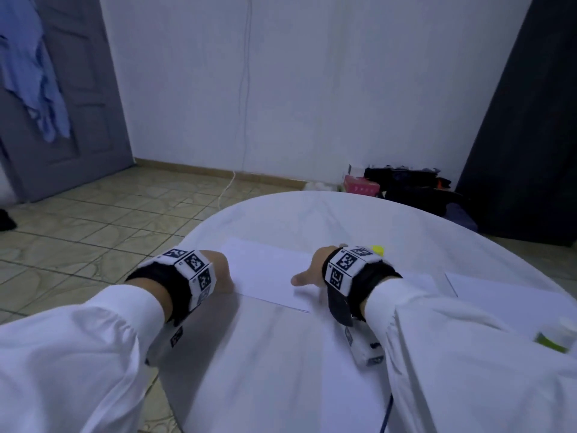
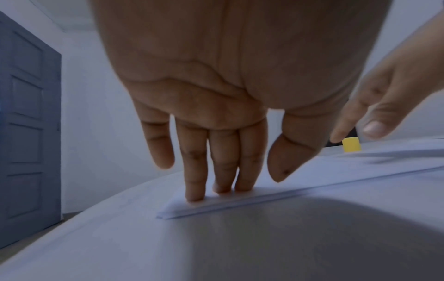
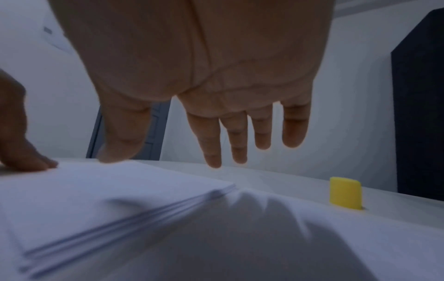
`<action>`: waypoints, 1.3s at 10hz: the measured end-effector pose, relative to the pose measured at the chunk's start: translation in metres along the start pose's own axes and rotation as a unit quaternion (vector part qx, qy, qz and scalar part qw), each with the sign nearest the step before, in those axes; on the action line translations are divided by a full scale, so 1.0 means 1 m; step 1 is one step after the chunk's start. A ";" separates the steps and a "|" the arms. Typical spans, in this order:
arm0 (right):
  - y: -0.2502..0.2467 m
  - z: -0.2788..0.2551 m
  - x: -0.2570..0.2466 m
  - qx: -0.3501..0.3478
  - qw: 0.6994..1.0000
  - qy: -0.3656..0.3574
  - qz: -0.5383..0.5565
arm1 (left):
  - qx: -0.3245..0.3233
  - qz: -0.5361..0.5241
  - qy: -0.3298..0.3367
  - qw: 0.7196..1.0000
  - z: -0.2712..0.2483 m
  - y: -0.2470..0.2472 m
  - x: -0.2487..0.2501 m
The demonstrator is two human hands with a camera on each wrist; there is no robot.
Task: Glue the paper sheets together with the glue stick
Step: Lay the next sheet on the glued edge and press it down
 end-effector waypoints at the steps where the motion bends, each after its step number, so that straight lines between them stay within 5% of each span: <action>1: 0.003 0.009 -0.006 -0.016 1.000 0.007 -0.025 | 0.007 0.018 0.013 1.000 0.018 0.004 -0.001; 4: 0.012 0.025 -0.004 -0.084 0.996 0.026 -0.035 | 0.003 0.047 0.030 0.998 0.069 0.022 -0.011; 6: 0.009 0.024 -0.014 -0.039 0.997 0.004 -0.062 | 0.003 -0.001 0.047 0.999 0.026 0.008 0.009; 8: -0.004 0.008 -0.031 -0.015 0.990 0.020 0.140 | -0.002 -0.078 0.045 0.996 0.013 0.015 -0.008; 9: 0.000 -0.012 -0.037 -0.037 0.937 0.017 0.347 | 0.026 -0.170 0.046 0.984 0.000 0.017 -0.017; 10: -0.003 -0.037 -0.024 -0.006 0.887 0.005 0.462 | 0.076 -0.268 0.056 0.959 -0.008 0.011 -0.039; 11: -0.006 -0.068 0.001 0.025 0.853 -0.007 0.522 | 0.094 -0.483 0.060 0.868 -0.023 0.000 -0.051; 12: -0.005 -0.097 0.034 0.041 0.818 -0.015 0.574 | 0.040 -0.682 0.082 0.726 -0.048 -0.006 -0.033; 13: 0.003 -0.124 0.074 0.056 0.803 -0.003 0.594 | -0.004 -0.684 0.129 0.718 -0.082 -0.015 0.003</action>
Point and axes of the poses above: each hand's wrist, its own z-axis towards the middle knuckle, its own y-axis out of the palm, x = y × z, the point moved 7 cm from there along z, towards the middle knuckle, and after that the axes turned 1 degree about y, right-handed, at the moved point
